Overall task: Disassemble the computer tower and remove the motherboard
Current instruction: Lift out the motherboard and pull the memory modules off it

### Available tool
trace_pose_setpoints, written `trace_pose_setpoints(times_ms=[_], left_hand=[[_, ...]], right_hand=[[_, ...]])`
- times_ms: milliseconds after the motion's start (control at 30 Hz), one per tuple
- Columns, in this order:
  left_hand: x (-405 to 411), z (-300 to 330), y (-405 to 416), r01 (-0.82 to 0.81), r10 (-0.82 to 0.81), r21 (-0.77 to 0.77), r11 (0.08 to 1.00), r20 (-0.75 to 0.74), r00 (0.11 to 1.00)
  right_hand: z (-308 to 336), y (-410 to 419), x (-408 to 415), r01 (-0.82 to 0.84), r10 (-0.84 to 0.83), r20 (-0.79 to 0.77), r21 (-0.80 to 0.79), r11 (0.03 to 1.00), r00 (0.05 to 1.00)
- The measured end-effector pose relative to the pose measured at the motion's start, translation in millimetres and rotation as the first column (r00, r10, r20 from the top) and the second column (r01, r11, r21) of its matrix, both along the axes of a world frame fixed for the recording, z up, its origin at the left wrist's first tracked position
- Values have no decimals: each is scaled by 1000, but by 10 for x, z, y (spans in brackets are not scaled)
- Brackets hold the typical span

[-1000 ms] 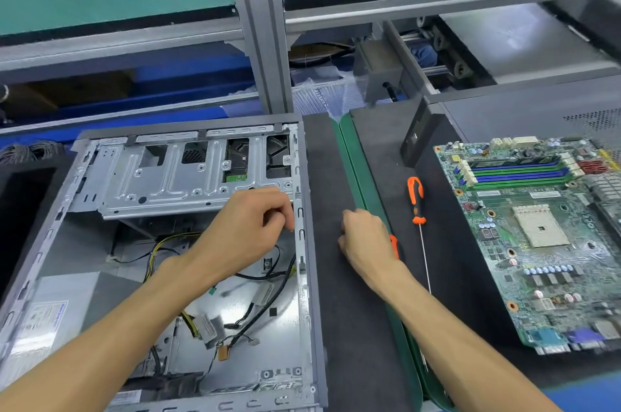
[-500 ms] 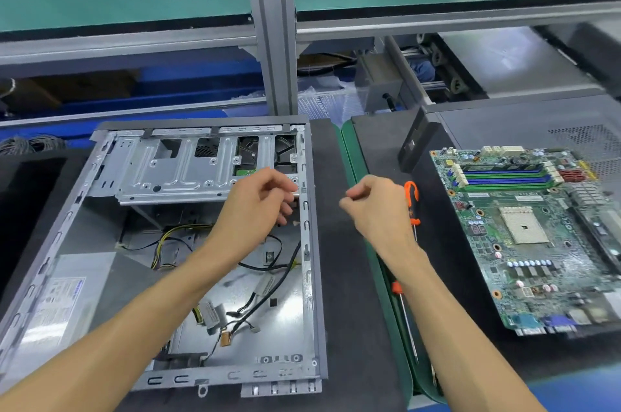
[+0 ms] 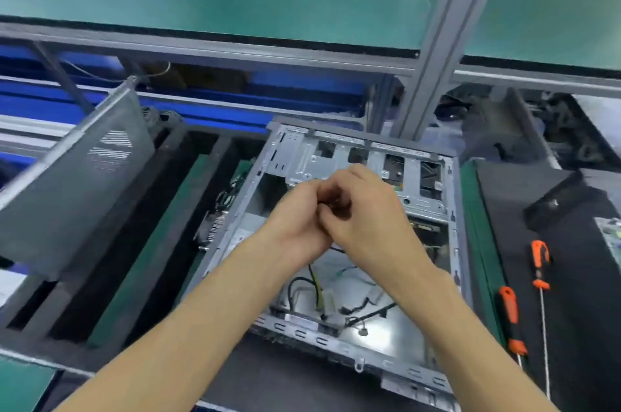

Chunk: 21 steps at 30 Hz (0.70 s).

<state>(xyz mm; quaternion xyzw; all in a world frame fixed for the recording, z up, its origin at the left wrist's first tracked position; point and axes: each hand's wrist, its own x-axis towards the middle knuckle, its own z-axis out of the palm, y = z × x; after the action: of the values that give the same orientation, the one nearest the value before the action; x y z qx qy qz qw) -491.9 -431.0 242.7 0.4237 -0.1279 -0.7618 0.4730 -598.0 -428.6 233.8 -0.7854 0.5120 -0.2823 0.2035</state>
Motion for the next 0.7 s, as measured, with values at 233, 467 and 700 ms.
trace_pose_setpoints(times_ms=[233, 467, 700], left_hand=[[1455, -21, 213, -124, 140, -135, 983, 118, 983], [2435, -704, 410, -138, 85, 84, 987, 456, 886], [2563, -1285, 454, 53, -168, 194, 980, 645, 745]], right_hand=[[150, 24, 1289, -217, 220, 14, -116, 969, 975], [-29, -108, 1929, -188, 181, 120, 50, 981, 976], [-296, -172, 2008, -111, 88, 149, 154, 982, 985]])
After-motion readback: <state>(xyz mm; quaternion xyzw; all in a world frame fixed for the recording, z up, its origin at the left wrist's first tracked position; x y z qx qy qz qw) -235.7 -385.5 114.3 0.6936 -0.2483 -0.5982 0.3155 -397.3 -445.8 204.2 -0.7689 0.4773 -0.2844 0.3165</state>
